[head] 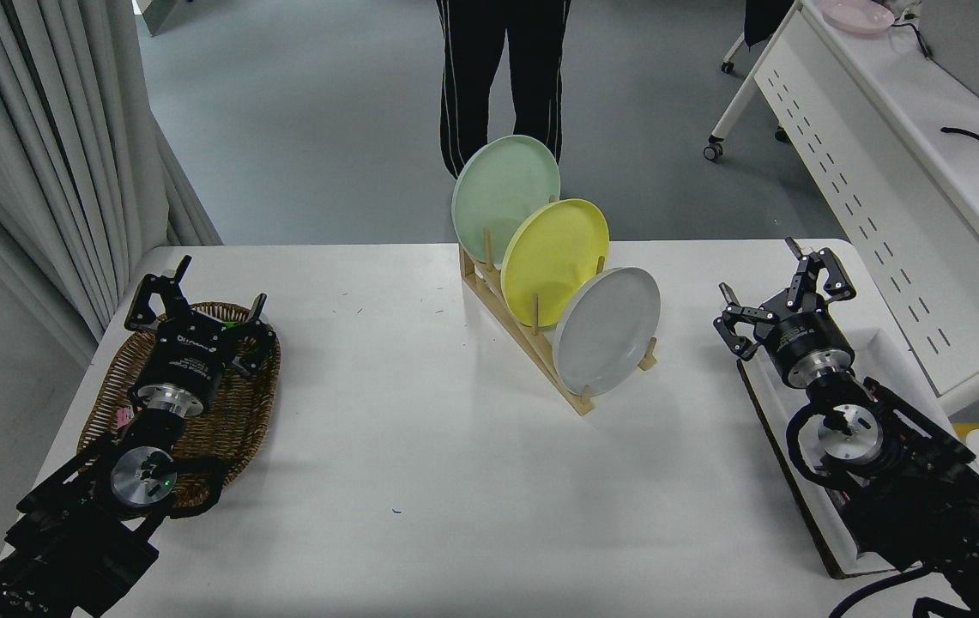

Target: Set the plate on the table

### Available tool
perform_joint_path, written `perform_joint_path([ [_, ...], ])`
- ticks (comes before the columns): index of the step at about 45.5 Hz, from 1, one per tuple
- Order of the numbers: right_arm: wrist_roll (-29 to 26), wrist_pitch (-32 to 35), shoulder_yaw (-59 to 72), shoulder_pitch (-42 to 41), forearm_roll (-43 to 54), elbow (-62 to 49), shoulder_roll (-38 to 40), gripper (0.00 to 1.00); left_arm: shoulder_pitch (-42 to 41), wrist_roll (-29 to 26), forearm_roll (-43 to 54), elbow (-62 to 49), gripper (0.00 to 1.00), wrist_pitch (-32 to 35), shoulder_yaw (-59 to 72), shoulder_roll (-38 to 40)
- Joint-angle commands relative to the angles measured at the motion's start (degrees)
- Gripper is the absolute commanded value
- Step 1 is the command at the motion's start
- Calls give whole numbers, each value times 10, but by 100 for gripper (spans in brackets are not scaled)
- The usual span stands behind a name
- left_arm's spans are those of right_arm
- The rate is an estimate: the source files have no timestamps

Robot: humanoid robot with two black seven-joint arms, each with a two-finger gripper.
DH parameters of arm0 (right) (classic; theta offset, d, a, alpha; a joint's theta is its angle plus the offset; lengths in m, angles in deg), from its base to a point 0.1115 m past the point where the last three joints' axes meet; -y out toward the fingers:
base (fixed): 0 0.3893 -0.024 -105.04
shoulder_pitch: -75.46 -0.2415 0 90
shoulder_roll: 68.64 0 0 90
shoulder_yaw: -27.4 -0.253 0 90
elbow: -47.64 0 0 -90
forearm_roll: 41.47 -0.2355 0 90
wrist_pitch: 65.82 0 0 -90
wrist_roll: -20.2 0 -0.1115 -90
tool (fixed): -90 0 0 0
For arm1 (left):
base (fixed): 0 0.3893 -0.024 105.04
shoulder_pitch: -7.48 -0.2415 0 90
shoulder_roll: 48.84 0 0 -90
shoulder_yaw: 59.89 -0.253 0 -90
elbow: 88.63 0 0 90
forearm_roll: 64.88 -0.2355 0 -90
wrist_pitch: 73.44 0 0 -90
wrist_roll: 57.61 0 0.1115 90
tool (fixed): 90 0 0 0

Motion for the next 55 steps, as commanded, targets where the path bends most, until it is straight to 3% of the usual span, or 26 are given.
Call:
perform_joint_path([
  [1, -3, -1, 1, -2, 0, 1, 2, 100, 0, 0, 0, 0, 100, 0, 0, 0],
  [8, -5, -24, 20, -26, 11, 8, 16, 100, 0, 0, 0, 0, 100, 0, 0, 0],
  [15, -5, -48, 185, -69, 4, 18, 43, 100, 0, 0, 0, 0, 100, 0, 0, 0],
  [28, -5, -45, 256, -104, 6, 60, 99, 100, 0, 0, 0, 0, 100, 0, 0, 0],
  [43, -5, -37, 516, -191, -11, 133, 191, 100, 0, 0, 0, 0, 100, 0, 0, 0],
  [55, -3, -33, 619, -273, -26, 198, 235, 100, 0, 0, 0, 0, 100, 0, 0, 0],
])
